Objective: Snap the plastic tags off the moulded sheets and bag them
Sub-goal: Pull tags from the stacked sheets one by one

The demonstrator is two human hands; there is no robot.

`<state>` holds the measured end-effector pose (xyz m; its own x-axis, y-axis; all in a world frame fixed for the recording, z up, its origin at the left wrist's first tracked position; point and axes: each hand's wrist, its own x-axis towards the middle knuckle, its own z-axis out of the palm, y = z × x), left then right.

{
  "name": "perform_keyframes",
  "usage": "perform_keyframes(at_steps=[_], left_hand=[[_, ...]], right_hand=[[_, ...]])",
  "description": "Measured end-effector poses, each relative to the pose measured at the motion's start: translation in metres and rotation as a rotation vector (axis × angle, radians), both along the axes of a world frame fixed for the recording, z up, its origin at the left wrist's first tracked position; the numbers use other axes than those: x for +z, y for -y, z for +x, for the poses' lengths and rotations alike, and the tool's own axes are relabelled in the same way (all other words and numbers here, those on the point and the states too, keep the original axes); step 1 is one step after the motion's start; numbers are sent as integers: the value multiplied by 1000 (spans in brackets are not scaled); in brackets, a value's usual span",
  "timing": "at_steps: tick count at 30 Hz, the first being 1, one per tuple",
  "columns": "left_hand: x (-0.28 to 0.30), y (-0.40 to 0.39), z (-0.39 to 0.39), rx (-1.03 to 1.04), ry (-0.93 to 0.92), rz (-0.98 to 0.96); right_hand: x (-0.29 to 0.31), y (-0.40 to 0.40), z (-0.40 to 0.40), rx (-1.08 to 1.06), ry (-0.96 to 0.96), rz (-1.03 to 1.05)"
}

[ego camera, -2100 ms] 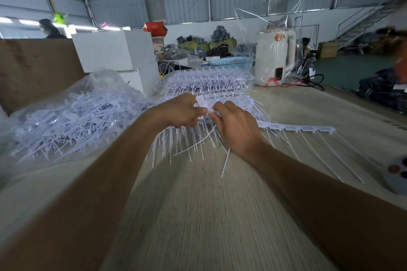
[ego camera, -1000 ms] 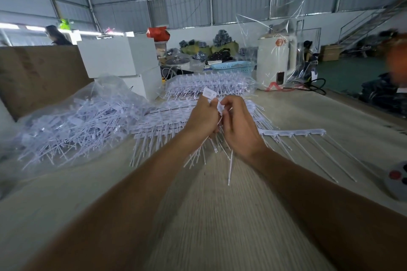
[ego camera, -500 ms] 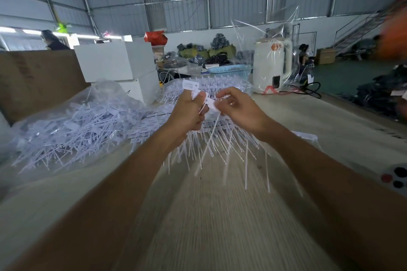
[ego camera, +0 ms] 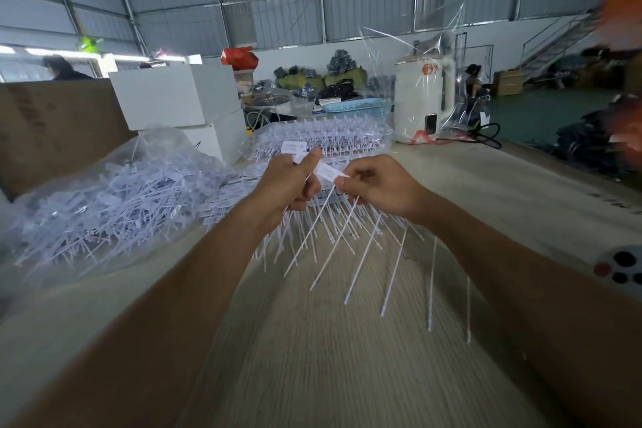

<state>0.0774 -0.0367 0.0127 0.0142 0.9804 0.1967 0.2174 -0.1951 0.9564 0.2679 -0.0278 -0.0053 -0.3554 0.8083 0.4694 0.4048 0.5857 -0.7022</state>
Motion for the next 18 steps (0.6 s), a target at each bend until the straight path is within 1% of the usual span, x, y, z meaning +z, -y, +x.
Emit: perform_keyframes(at_steps=[3,5,7,9,13,15,18], left_hand=[[2,1,-1,-36,25,-22],[3,1,0,-89,-14,-35],[4,2,0,-147,-71,-58],[7,3,-2,-166,-65,-84],[9,3,-6,-158,83,-198],[8,4,-7,-145,85,-237],[12,7,-8,-135,17,-215]], right_hand=[[-7,-1,-1,-7,-47,-8],[-20,1,-5,-56,-35,14],[-35,5,-9,-155,80,96],[-42,8,-11,-236,162,185],[-41,11,-11,-260,155,305],[-42,13,-11,-274,178,380],[-44,14,-12,-309,179,454]])
